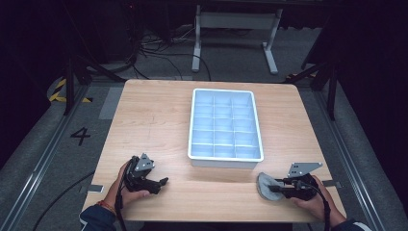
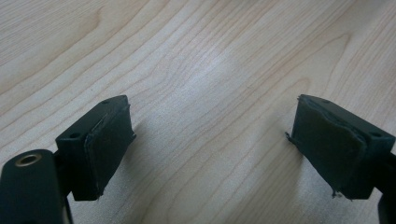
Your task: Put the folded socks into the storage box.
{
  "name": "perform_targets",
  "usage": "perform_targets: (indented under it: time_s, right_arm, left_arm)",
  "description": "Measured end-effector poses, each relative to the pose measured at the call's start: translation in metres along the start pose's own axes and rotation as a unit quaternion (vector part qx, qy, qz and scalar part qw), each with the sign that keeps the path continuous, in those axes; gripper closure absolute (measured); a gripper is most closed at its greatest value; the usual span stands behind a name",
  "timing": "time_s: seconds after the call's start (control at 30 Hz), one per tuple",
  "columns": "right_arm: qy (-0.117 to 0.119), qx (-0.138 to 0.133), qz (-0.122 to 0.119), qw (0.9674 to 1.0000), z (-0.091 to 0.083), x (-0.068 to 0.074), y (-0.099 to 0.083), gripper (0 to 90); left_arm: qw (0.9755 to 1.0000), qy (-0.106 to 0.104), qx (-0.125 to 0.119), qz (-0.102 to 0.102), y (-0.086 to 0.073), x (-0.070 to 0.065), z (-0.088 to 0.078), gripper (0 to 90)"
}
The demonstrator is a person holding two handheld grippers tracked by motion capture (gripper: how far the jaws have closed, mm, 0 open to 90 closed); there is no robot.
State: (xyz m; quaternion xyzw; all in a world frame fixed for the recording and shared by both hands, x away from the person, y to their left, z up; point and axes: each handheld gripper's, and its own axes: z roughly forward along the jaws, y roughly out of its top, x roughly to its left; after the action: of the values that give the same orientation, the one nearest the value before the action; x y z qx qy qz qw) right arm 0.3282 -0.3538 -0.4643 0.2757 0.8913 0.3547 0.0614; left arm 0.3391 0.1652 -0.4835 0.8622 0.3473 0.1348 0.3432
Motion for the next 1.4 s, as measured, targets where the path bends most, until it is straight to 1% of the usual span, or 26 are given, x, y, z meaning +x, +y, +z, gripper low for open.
perform_targets:
  time_s: [0.03,0.07,0.1,0.13,0.17,0.2,0.33,0.4,0.53,0.67,0.87,1.03,1.17,1.23,1.4]
  right_arm:
    - [-0.002,0.0,-0.003,1.0,-0.001,0.0,0.0,73.1]
    - [-0.001,0.001,-0.001,1.0,-0.001,-0.001,0.0,73.4]
    - [-0.003,0.0,-0.003,1.0,-0.002,-0.002,0.0,73.7]
    - [-0.001,-0.002,-0.001,1.0,-0.003,-0.003,0.0,73.8]
    - [-0.002,-0.005,0.0,1.0,-0.003,-0.004,0.0,73.9]
    - [-0.004,-0.006,0.0,1.0,-0.003,-0.005,0.0,73.9]
    - [-0.005,-0.01,0.002,0.9999,-0.003,-0.009,0.001,74.1]
    - [-0.006,-0.015,0.002,0.9999,-0.004,-0.011,0.001,74.2]
    - [-0.008,-0.021,0.004,0.9997,-0.006,-0.011,0.002,74.2]
    - [-0.012,-0.025,0.001,0.9996,-0.009,-0.011,0.002,74.2]
    - [-0.014,-0.042,0.003,0.999,-0.016,-0.012,0.004,74.3]
    - [-0.023,-0.051,0.005,0.9984,-0.021,-0.013,0.004,74.3]
    - [-0.039,-0.061,0.004,0.9974,-0.024,-0.014,0.005,74.3]
    - [-0.039,-0.063,0.005,0.9972,-0.025,-0.014,0.006,74.3]
    - [-0.048,-0.072,0.003,0.9962,-0.031,-0.014,0.006,74.3]
  left_arm:
    - [1.0,-0.001,0.0,-0.001,0.0,0.0,0.0,12.9]
    - [1.0,-0.002,-0.002,-0.008,-0.001,-0.001,0.0,13.1]
    - [1.0,0.001,-0.002,-0.005,-0.001,0.0,-0.001,13.8]
    - [1.0,0.0,-0.003,-0.006,-0.002,0.0,-0.001,14.4]
    - [1.0,0.003,0.0,-0.004,-0.002,0.0,-0.003,14.5]
    - [1.0,0.002,-0.002,-0.009,-0.003,-0.001,-0.002,14.6]
    - [1.0,0.002,-0.001,-0.005,-0.003,0.0,-0.003,14.6]
    - [1.0,0.002,-0.002,-0.007,-0.003,0.0,-0.002,14.6]
    - [1.0,0.001,-0.002,-0.007,-0.003,0.0,-0.003,14.7]
    - [1.0,0.002,-0.002,-0.007,-0.003,0.0,-0.003,14.8]
    - [1.0,0.001,-0.002,-0.007,-0.003,0.0,-0.003,14.8]
    - [1.0,0.002,-0.003,-0.005,-0.003,0.0,-0.003,14.9]
    - [1.0,0.001,-0.003,-0.006,-0.003,0.0,-0.003,14.9]
    - [1.0,0.001,-0.003,-0.006,-0.003,0.0,-0.003,14.9]
    - [1.0,0.001,-0.003,-0.006,-0.003,0.0,-0.003,14.9]
